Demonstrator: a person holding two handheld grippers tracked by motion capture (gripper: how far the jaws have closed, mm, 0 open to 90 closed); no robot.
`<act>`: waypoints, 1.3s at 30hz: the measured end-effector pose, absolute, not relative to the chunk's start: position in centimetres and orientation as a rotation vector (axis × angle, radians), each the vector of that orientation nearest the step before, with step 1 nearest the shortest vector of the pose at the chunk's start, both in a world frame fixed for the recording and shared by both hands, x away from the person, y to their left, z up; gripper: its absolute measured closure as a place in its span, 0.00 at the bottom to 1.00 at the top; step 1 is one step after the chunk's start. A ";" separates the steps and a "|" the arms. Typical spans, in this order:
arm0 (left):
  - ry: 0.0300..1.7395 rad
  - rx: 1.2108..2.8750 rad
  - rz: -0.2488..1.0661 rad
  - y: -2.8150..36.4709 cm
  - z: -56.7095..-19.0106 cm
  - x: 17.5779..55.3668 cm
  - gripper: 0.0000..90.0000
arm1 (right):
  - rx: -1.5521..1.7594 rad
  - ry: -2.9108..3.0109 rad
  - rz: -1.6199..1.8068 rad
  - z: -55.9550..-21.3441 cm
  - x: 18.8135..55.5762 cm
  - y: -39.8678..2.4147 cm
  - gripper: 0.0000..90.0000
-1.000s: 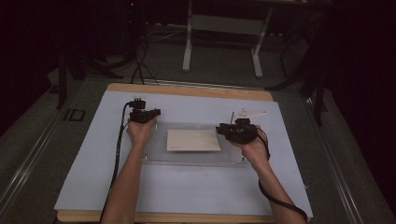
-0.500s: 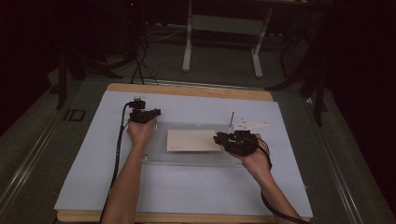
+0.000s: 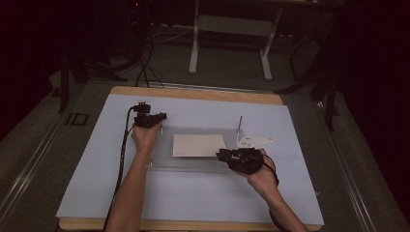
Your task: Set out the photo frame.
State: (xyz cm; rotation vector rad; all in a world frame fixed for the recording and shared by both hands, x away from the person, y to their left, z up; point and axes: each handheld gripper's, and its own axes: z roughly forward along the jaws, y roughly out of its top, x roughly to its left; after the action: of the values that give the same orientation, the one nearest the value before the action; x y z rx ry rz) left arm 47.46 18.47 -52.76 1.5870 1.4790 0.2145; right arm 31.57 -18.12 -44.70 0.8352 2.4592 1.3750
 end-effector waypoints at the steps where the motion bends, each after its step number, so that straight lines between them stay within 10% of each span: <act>1: 1.479 1.587 0.214 18.5 -52.8 47.5 0.90 | 0.824 2.465 1.367 -44.8 31.4 -18.0 0.85; 39: 1.475 1.573 0.197 18.5 -53.0 47.5 0.89 | 0.691 2.519 1.313 -47.6 26.9 -16.5 1.00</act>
State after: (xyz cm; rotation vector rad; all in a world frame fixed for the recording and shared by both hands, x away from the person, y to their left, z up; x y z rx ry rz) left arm 47.50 18.54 -53.00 1.5730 1.4751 0.1970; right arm 26.95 -16.45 -47.58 0.6910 2.5194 1.3127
